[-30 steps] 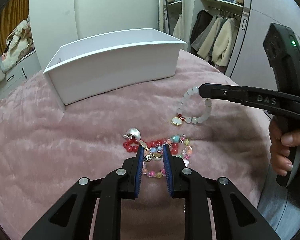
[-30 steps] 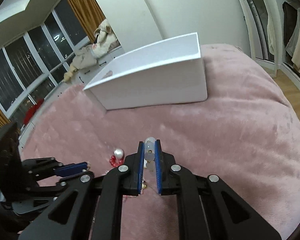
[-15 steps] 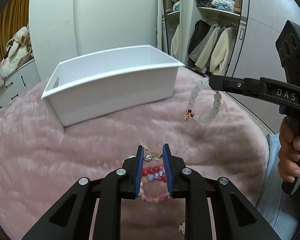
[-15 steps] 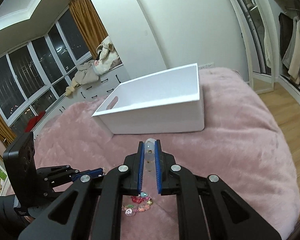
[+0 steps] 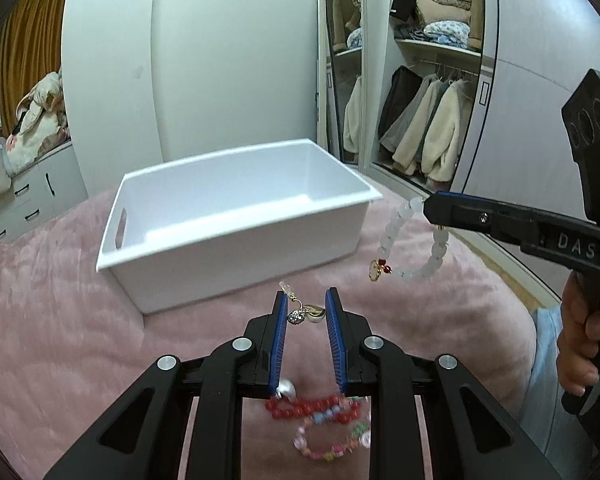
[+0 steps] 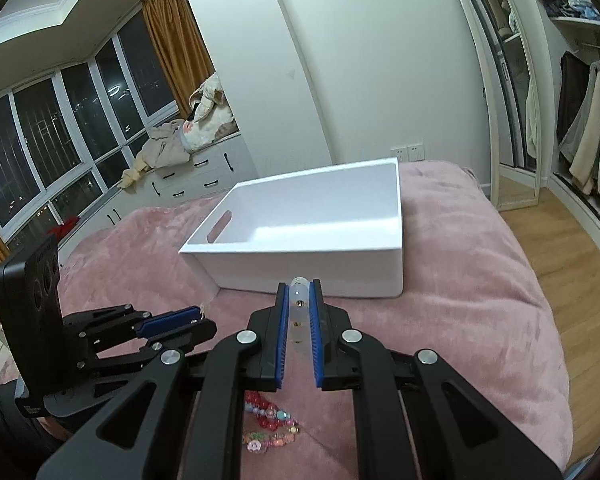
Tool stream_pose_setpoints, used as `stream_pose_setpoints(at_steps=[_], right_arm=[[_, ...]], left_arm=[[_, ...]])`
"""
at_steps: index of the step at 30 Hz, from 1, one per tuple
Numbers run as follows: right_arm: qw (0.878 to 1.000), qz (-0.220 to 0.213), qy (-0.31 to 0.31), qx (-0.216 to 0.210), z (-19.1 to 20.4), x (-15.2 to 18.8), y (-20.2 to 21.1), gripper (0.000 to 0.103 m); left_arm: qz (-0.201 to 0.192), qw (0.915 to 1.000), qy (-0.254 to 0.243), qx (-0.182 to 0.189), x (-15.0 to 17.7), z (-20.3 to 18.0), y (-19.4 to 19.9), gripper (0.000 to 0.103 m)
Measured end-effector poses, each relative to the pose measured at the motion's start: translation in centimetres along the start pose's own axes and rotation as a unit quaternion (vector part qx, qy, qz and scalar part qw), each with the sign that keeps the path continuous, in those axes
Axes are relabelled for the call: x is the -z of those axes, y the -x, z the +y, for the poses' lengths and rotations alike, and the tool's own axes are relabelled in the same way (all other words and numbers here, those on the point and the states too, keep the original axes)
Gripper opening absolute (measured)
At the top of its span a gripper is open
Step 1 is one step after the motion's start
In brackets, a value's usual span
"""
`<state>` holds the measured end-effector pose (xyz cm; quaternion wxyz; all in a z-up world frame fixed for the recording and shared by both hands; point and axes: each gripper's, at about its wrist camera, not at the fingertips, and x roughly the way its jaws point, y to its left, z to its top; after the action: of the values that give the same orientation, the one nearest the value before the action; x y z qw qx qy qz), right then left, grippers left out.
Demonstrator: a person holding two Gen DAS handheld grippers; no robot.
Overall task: Organize jewelry
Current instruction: 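Carry the earring and white bracelet into the bin and open both tools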
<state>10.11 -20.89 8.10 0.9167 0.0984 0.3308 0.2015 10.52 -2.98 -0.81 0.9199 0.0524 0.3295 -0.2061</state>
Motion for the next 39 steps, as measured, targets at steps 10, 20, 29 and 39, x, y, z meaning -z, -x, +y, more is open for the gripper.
stream_pose_setpoints(at_steps=[10,20,29,39], right_arm=[[1.000,-0.011,0.002,0.003,0.3,-2.0,-1.1,0.011],[1.000,-0.031,0.008,0.002,0.4,-5.0,-2.5,0.011],[1.000,-0.026,0.008,0.009,0.0,-6.3,-5.2,0.011],[1.000,-0.007,0.006,0.022,-1.4,-7.2,-10.3,0.011]], left_arm=[[-0.034,0.9994,-0.003,-0.004,-3.3,1.6,0.1,0.025],[-0.054,0.9983,0.008,-0.020,-6.0,4.2,-1.5,0.025],[-0.058,0.9974,0.020,-0.038,-7.8,6.7,-4.3,0.025],[-0.026,0.9979,0.036,-0.047,-8.1,9.4,-9.3,0.025]])
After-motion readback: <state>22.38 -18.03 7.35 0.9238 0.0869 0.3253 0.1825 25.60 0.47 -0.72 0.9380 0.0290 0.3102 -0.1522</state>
